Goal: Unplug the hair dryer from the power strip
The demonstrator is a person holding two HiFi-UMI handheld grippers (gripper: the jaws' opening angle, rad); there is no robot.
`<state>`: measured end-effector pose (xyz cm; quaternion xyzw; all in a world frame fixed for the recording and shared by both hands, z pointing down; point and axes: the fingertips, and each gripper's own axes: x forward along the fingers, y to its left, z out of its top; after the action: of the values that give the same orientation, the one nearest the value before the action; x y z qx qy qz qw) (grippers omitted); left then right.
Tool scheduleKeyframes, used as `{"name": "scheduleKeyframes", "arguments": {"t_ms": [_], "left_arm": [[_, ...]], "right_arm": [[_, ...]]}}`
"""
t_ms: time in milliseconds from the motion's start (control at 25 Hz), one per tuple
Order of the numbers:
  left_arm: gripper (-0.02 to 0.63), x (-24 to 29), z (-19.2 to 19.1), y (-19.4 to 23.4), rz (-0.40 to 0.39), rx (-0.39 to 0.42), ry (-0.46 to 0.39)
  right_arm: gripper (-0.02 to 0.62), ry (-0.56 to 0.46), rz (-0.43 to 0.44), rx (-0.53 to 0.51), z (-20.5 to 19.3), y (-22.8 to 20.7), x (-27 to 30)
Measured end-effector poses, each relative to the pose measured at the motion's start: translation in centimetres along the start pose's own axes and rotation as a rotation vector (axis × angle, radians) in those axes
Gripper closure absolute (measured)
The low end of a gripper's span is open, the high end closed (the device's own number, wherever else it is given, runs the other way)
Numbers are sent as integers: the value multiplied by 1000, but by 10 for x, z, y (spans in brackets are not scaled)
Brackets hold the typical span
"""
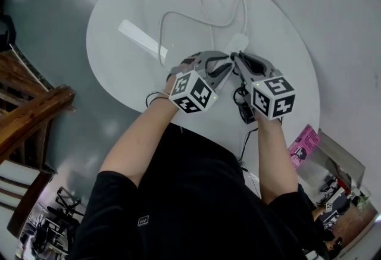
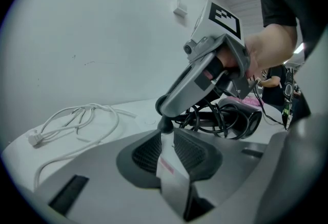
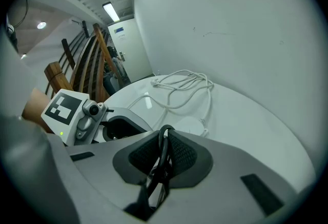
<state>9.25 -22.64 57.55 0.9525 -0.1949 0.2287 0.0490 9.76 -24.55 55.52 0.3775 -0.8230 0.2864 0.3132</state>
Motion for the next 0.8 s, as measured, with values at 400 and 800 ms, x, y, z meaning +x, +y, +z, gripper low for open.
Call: {"name": "scheduleKeyframes", "arguments": {"t_ms": [400, 800], "left_arm": [[523, 4, 0, -4, -11, 13, 20], [523, 5, 1, -6, -2, 20, 20]], "right_arm": [[537, -3, 17, 48, -4, -3, -4], [537, -21, 18, 89, -1, -5, -8]]}}
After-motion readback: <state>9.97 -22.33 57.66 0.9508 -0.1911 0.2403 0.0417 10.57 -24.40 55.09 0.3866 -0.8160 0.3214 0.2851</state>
